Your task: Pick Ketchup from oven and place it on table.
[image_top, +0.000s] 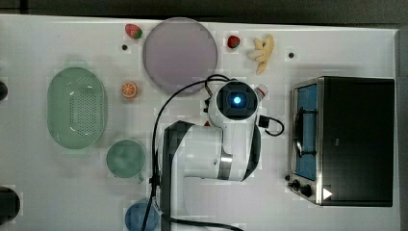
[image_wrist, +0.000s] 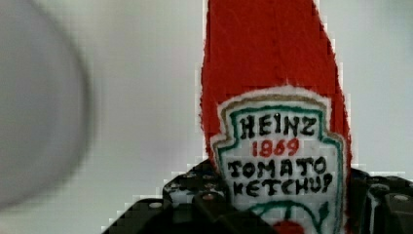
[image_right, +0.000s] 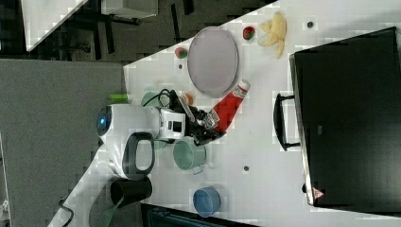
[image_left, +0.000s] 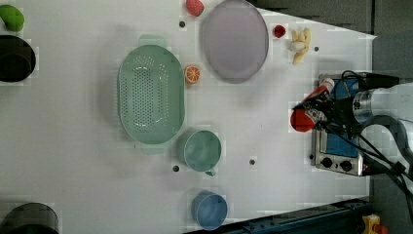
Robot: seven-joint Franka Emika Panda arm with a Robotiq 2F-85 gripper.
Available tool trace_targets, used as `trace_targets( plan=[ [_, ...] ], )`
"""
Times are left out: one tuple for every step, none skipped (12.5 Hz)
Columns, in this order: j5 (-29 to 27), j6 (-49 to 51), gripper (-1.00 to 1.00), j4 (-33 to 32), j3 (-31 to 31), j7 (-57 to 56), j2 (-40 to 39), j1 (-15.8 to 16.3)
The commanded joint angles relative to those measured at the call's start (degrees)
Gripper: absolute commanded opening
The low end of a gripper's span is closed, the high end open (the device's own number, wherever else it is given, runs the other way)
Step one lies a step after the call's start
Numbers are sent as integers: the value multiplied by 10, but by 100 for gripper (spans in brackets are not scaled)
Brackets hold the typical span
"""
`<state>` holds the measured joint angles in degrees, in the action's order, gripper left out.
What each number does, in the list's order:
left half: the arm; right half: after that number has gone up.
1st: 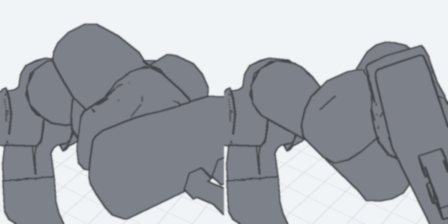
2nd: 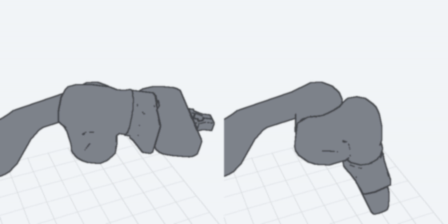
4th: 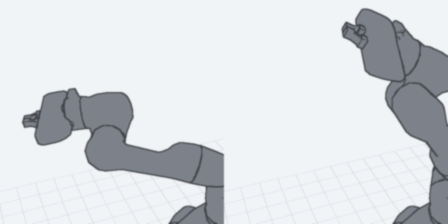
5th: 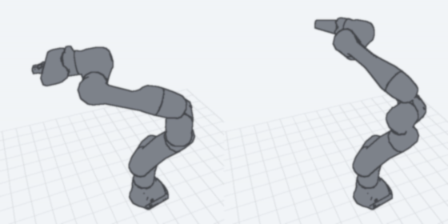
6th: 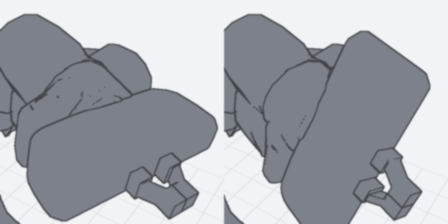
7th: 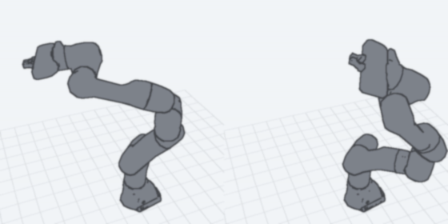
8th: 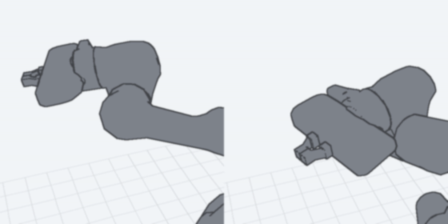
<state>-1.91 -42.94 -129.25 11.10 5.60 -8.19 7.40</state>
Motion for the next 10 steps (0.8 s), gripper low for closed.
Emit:
trace_targets(
  plan=[
    [11, -31, 24, -5, 1, 8, -64, 19],
    [11, -68, 25, -4, -4, 8, -87, 20],
    [10, -82, 76, -2, -8, 8, -89, 21],
    [10, -82, 100, -1, -8, 8, -81, 21],
    [10, -78, 100, -1, -8, 8, -71, 21],
    [10, -68, 100, -1, -8, 8, -60, 20],
    [10, -43, 100, 10, -8, 10, -30, 20],
    [10, -16, 100, 24, -7, 14, -11, 20],
    [10, 32, 100, 48, -7, 14, 13, 19],
    [10, 97, 100, 79, -7, 14, 35, 19]
  ],
)
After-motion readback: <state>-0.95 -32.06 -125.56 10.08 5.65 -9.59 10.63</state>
